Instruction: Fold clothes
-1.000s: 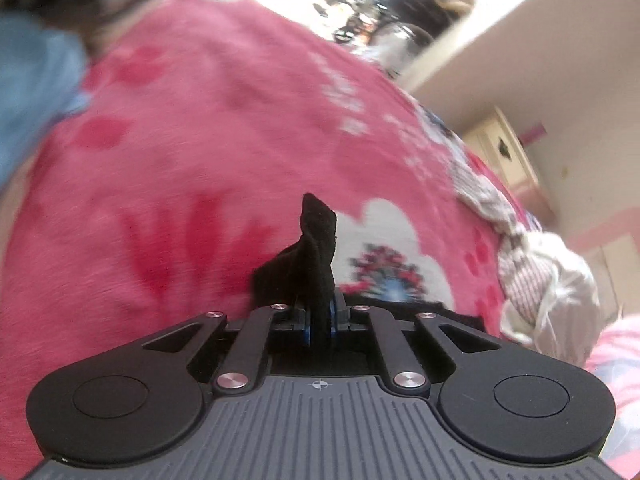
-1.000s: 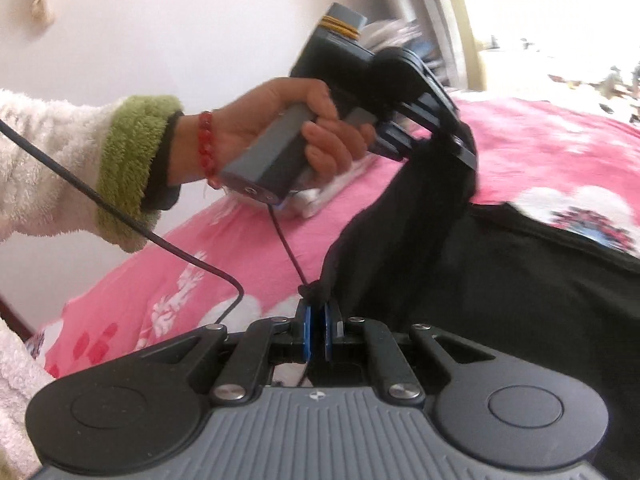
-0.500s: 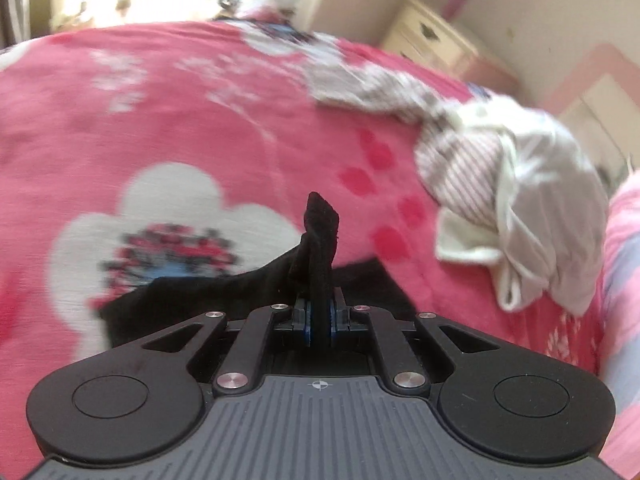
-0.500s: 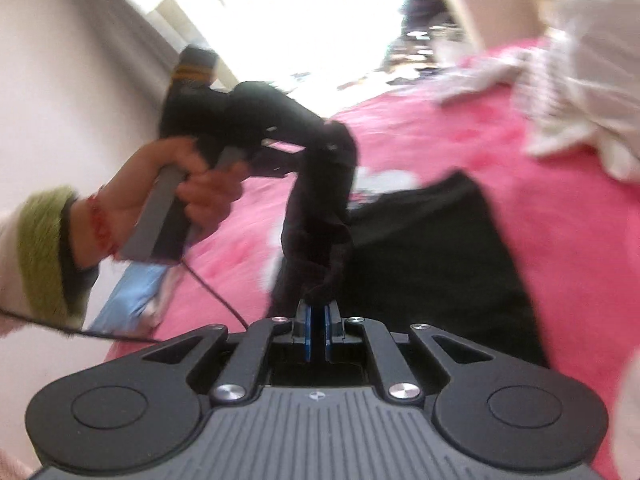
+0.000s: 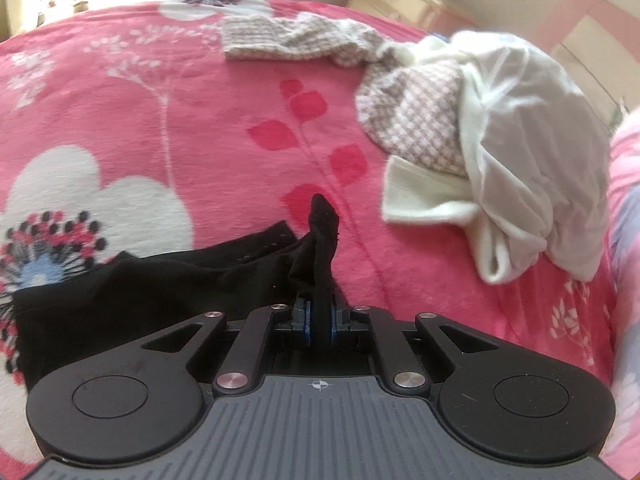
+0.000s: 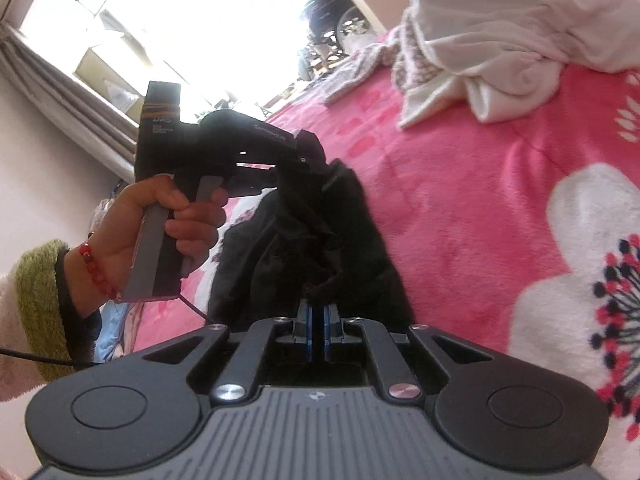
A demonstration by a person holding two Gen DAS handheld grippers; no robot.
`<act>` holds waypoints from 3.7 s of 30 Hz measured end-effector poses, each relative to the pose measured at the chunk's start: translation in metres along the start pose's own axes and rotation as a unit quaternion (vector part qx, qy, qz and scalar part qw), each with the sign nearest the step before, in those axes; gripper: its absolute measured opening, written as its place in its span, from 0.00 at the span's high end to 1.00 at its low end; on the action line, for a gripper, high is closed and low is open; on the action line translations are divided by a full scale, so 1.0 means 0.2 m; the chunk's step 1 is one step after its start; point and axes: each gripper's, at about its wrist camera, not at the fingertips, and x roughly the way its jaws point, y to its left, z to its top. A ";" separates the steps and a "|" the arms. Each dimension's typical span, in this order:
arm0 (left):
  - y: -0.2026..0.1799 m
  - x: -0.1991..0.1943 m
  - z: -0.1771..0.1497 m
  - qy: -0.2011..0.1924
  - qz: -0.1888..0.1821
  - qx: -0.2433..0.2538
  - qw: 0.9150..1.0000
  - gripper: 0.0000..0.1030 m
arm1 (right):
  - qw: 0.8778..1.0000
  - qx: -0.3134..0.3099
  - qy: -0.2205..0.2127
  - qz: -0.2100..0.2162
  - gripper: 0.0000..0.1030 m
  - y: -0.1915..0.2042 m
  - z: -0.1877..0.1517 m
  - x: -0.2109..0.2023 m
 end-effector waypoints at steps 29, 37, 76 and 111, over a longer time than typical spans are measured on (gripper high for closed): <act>0.24 -0.65 -1.07 0.074 0.019 0.213 0.974 0.58 | 0.995 0.085 0.060 -0.008 0.95 -0.16 0.12 0.08; 0.38 -0.65 -0.98 0.094 -0.040 0.122 0.987 0.58 | 0.996 0.054 0.060 -0.047 0.95 -0.19 0.08 0.03; 0.31 -0.57 -1.01 0.001 -0.038 0.220 0.975 0.56 | 0.997 -0.059 0.046 -0.028 0.42 0.04 0.75 0.58; 0.28 -0.58 -1.07 -0.022 -0.010 0.217 0.976 0.55 | 0.992 -0.012 0.018 0.127 0.85 -0.17 0.94 0.84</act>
